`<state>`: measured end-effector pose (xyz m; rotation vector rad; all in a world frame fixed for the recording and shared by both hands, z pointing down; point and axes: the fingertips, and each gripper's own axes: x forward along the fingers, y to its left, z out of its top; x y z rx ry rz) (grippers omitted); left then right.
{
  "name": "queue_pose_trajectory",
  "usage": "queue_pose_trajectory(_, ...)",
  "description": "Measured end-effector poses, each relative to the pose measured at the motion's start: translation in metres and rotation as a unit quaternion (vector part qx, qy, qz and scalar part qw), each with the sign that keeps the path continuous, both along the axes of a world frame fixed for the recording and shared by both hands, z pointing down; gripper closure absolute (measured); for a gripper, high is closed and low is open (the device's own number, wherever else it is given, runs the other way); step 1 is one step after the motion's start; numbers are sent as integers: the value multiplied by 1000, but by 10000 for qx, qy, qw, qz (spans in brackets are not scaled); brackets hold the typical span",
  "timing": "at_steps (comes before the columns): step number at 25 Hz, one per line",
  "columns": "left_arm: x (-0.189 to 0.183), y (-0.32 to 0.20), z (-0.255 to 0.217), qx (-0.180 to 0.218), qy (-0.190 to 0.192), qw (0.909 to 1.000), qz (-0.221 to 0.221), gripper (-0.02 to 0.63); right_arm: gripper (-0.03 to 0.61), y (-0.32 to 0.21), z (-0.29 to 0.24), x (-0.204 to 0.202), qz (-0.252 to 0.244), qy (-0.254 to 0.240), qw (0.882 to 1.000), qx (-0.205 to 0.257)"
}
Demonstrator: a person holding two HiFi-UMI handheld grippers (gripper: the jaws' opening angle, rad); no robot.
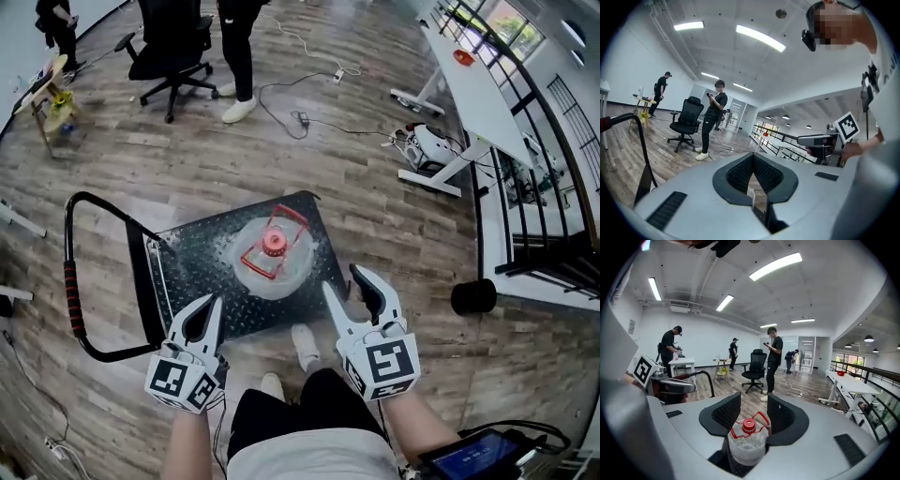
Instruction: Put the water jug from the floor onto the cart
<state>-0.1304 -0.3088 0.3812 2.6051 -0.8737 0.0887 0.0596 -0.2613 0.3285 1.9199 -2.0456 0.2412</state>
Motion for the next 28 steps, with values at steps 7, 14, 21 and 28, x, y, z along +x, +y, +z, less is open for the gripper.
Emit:
queue_pose_trajectory(7,6,34,-18,130,-121,9977,647,615,437,72,-8,-5,681,32,9977,-40)
queue_pose_trajectory(14,21,73,-26,142,-94,9938,1101,615,480,127,-8,6,1188,-67,9929,-61)
queue_pose_trajectory(21,51,121,-41,148,-35,9880,1539,615,575,196,-13,42,1800,-104,9836,8)
queue_pose_trajectory(28,111,187,-67,302,-9,9769,2115,615,575,285,-24,89,2348,-107,9719,142)
